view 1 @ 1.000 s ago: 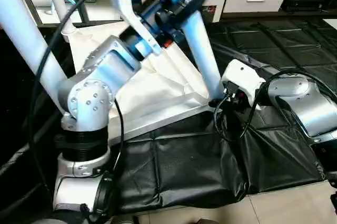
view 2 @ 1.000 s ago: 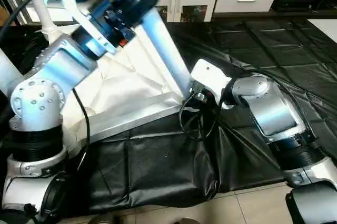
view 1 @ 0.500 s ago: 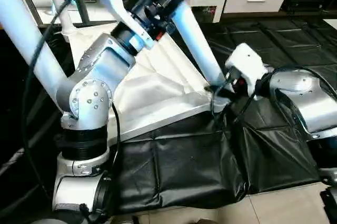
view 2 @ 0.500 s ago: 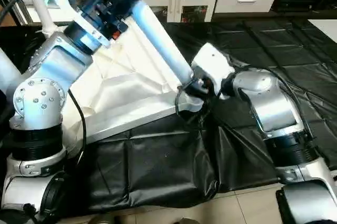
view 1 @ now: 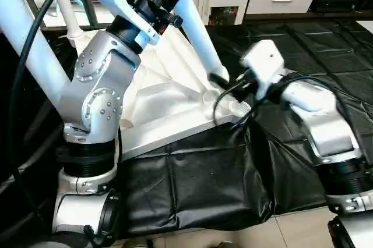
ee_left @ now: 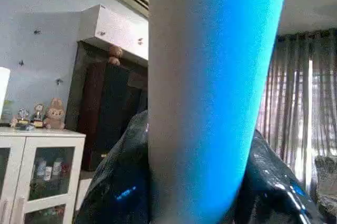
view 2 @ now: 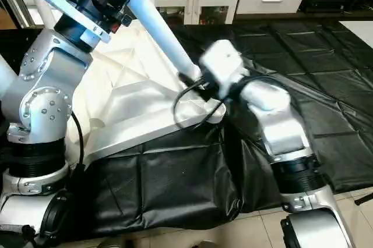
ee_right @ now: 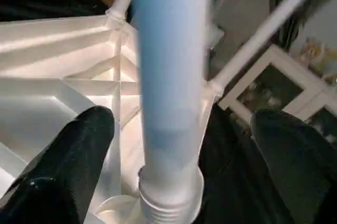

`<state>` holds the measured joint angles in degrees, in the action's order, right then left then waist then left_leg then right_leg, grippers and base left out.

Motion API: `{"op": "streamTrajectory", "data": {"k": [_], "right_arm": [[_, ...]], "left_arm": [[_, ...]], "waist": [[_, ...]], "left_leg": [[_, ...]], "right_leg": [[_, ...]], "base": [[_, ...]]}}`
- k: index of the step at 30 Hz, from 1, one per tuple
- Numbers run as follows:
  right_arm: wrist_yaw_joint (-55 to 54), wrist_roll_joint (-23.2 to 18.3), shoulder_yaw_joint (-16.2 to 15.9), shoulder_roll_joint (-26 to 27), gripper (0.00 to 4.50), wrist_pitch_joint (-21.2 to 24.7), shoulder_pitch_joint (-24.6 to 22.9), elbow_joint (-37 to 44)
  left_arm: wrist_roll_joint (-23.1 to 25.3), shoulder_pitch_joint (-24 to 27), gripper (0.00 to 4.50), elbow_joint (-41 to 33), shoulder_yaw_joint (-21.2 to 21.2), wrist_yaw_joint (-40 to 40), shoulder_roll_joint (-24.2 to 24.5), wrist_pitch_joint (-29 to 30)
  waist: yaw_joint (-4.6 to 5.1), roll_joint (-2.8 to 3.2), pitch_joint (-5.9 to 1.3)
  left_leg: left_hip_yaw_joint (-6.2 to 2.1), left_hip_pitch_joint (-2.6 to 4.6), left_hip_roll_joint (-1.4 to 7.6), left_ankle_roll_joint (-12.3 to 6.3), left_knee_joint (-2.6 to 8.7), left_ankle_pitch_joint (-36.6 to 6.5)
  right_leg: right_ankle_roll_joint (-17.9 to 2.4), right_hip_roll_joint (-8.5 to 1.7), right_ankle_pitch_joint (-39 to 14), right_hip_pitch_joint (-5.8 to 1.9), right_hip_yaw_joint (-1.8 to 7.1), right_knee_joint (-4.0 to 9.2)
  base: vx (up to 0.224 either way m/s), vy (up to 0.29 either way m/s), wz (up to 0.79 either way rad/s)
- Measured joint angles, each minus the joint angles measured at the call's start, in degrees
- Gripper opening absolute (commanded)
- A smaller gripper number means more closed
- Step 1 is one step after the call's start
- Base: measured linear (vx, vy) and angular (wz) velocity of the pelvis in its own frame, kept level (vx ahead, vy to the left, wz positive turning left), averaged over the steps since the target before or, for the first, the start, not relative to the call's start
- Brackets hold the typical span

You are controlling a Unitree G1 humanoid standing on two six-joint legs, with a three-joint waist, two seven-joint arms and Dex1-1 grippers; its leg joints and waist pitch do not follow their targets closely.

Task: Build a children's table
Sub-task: Insert table leg to table base

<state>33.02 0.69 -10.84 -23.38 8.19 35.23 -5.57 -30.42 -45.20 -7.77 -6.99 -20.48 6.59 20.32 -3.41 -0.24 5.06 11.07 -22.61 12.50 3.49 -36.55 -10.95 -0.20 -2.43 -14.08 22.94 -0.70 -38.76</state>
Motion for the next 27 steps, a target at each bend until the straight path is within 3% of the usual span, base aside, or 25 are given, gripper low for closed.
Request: {"op": "streamTrajectory", "data": {"k": [13, 23, 24, 27], "right_arm": [[-5.25, 3.51, -0.85, 3.81, 4.50, -5.26, 1.09, -5.87], [-6.23, 4.21, -0.81, 4.15, 4.50, -6.31, 1.54, -10.24], [-6.16, 4.21, -0.81, 4.16, 4.22, -6.39, 1.54, -10.45], [-5.65, 4.14, -0.81, 4.16, 4.15, -6.67, 1.54, -10.48]], "left_arm": [[-1.60, 0.56, 1.56, -1.04, 0.30, -1.78, -0.61, -1.32], [-3.58, 0.72, 1.56, -1.81, 0.31, -2.44, -0.65, -0.87], [-3.62, 0.72, 1.56, -1.81, 0.30, -2.46, -0.63, -0.82], [-3.66, 0.72, 1.56, -1.81, 0.30, -2.50, -0.52, -0.77]], "waist": [[0.24, 0.00, 0.00], [0.39, 0.00, 0.00], [0.42, 0.00, 0.00], [0.47, 0.00, 0.00]], "left_leg": [[-0.03, 0.04, -0.07, 0.02, -0.02, 0.01], [-0.03, 0.04, -0.14, 0.01, -0.02, 0.01], [-0.03, 0.04, -0.14, 0.01, -0.03, 0.01], [-0.04, 0.04, -0.14, 0.01, -0.06, 0.01]], "right_leg": [[0.01, 0.00, 0.01, 0.01, 0.01, -0.13], [0.01, 0.00, 0.01, 0.01, 0.01, -0.14], [0.02, 0.00, 0.01, 0.01, 0.01, -0.15], [0.02, 0.00, 0.01, 0.01, 0.01, -0.17]], "base": [[0.000, 0.000, 0.00], [0.000, 0.000, 0.00], [0.000, 0.000, 0.00], [0.000, 0.000, 0.00]]}}
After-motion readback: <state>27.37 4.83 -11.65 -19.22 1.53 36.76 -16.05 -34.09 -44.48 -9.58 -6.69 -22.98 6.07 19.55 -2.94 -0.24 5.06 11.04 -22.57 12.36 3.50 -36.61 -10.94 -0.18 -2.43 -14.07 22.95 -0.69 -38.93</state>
